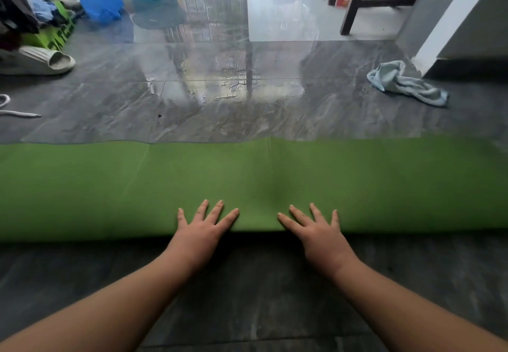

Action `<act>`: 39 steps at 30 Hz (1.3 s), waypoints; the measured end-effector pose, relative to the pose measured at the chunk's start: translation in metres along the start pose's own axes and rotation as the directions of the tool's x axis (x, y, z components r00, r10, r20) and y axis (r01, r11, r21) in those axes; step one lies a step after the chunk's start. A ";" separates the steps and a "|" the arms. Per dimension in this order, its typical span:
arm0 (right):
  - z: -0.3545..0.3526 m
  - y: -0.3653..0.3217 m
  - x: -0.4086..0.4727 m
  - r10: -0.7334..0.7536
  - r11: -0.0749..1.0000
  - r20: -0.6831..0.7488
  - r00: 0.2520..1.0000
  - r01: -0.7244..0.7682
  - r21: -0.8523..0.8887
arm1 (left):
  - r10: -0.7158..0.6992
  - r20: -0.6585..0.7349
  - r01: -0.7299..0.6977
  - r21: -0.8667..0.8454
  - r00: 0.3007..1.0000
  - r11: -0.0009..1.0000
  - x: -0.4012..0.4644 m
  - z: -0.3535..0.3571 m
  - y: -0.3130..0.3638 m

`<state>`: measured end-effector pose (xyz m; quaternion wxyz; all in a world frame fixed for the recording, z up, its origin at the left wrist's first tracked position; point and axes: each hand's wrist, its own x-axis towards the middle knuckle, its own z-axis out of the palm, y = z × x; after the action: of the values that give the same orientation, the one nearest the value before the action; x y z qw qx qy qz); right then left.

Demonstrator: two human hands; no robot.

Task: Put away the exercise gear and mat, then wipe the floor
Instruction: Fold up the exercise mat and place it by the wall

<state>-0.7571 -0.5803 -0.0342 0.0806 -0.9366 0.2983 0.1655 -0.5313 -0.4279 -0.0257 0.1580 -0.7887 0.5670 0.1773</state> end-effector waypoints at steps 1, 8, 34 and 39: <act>0.002 -0.003 -0.013 -0.007 1.000 0.006 1.000 0.007 -0.002 | 0.010 0.020 -0.010 0.002 1.000 1.000 -0.010 -0.001 0.003; 0.034 -0.031 -0.103 0.000 1.000 0.066 0.998 -0.002 0.031 | 0.044 0.110 -0.043 -0.013 0.993 0.999 -0.088 0.021 0.032; 0.096 0.155 -0.183 0.855 0.462 -0.148 0.496 -0.602 0.651 | 0.307 -0.159 -0.333 -0.179 0.938 0.926 -0.003 0.009 0.217; 0.100 0.203 -0.201 0.983 -0.109 0.158 0.087 -0.414 0.904 | 0.437 -0.110 -0.449 -0.124 0.893 0.885 0.016 -0.003 0.288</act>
<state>-1.0562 -0.6127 -0.0662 0.2722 -0.3884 0.8324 -0.2866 -0.8003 -0.5312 -0.0444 0.0327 -0.6542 0.7233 0.2187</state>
